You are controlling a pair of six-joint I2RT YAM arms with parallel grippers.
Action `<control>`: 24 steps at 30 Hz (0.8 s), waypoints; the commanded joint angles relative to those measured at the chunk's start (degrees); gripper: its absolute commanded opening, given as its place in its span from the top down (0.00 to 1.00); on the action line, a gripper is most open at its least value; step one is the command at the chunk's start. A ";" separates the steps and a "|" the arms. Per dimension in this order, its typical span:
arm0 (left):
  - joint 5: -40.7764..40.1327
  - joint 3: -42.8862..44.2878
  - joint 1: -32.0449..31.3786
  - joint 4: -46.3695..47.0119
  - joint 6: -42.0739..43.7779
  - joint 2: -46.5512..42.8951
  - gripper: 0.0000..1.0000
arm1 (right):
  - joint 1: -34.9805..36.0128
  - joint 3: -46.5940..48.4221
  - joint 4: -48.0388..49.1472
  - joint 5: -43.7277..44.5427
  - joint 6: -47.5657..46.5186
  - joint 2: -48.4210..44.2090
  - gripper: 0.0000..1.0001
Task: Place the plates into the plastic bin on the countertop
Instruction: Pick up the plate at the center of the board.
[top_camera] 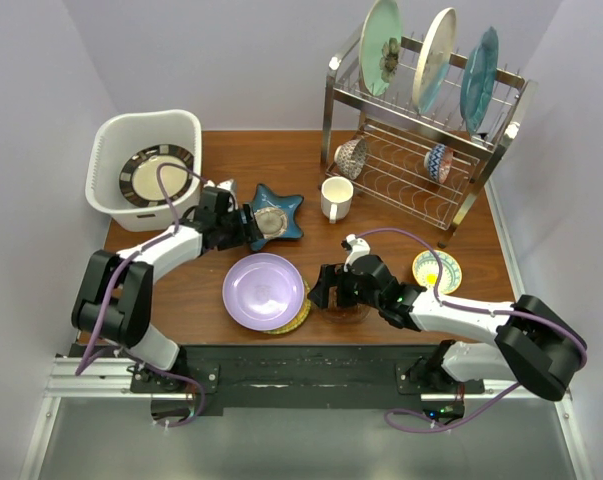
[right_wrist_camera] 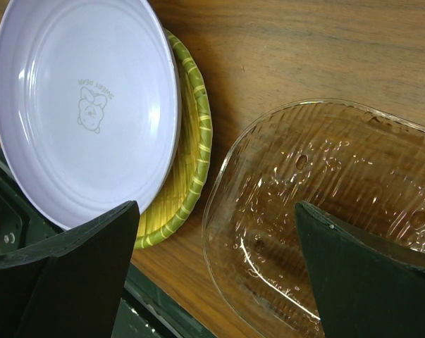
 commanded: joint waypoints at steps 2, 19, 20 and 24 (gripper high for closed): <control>-1.40 -0.10 -0.34 4.77 -1.96 3.18 0.27 | 0.27 0.69 2.43 0.06 0.28 0.34 0.05; -4.21 0.95 -0.43 4.16 -0.21 8.29 0.74 | 0.27 0.43 1.72 0.50 0.20 -0.45 0.05; -4.39 0.95 -0.35 4.16 -0.21 8.20 0.77 | 0.18 0.60 1.81 0.50 0.20 -0.19 0.05; -4.92 1.48 -0.34 3.63 -0.29 7.93 0.97 | 0.27 0.69 1.90 0.23 0.28 -0.01 0.05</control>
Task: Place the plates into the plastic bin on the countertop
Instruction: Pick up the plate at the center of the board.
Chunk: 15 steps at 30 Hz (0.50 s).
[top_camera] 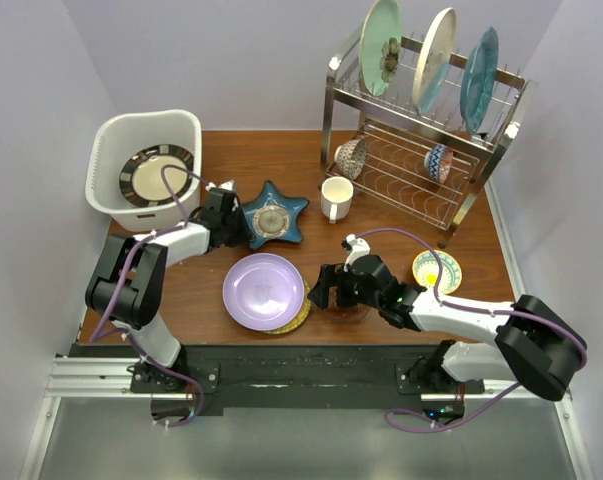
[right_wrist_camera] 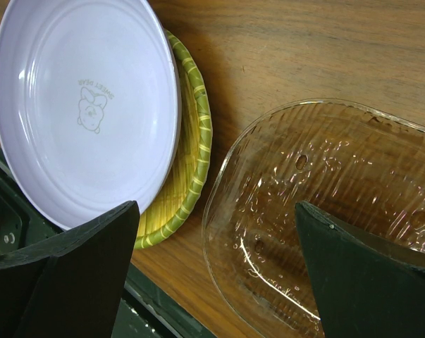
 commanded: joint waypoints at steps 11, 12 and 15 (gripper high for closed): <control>-3.37 3.59 -0.28 -4.40 2.22 0.50 1.00 | 0.18 0.52 1.48 0.58 0.28 -0.62 0.05; -3.55 4.38 -0.28 -5.18 2.31 0.50 1.00 | 0.18 0.60 1.48 0.50 0.28 -0.54 0.05; -4.16 6.31 -0.28 -7.11 3.10 0.50 1.00 | 0.36 0.61 1.39 0.58 0.20 -0.45 0.05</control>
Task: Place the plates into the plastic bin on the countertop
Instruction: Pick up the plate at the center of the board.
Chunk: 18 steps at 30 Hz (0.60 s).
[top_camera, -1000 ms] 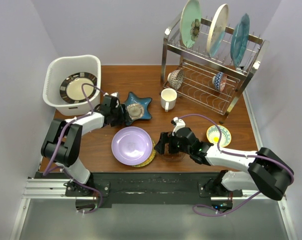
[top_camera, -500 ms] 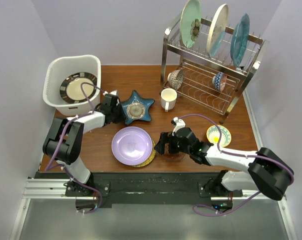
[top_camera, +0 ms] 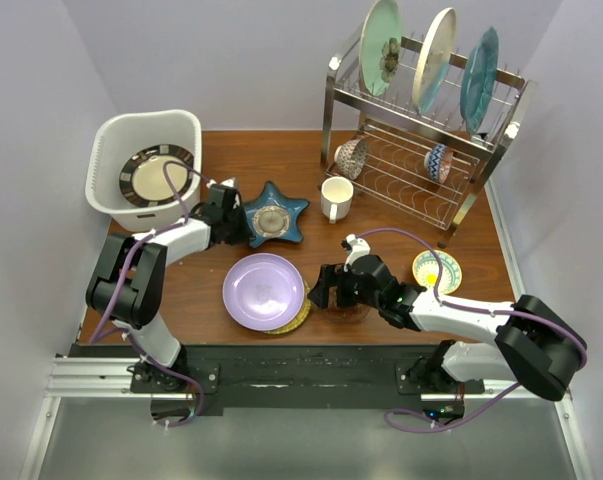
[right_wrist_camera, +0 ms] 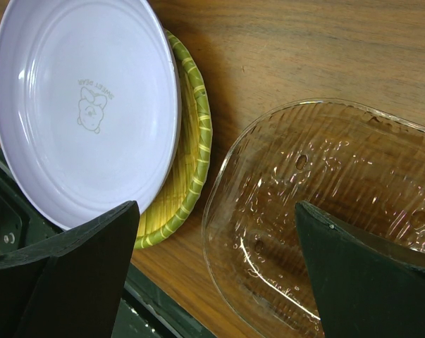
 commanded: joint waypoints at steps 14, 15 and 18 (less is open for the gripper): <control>-4.37 10.70 -0.32 -9.13 4.57 -0.40 1.00 | 0.21 0.78 0.34 0.82 0.20 -1.68 0.05; -4.37 11.57 -0.24 -9.49 4.83 -0.57 1.00 | 0.21 0.69 0.25 0.83 0.11 -2.03 0.05; -4.19 13.07 -0.24 -10.81 5.27 -1.54 1.00 | 0.21 0.60 0.07 0.91 0.20 -2.38 0.05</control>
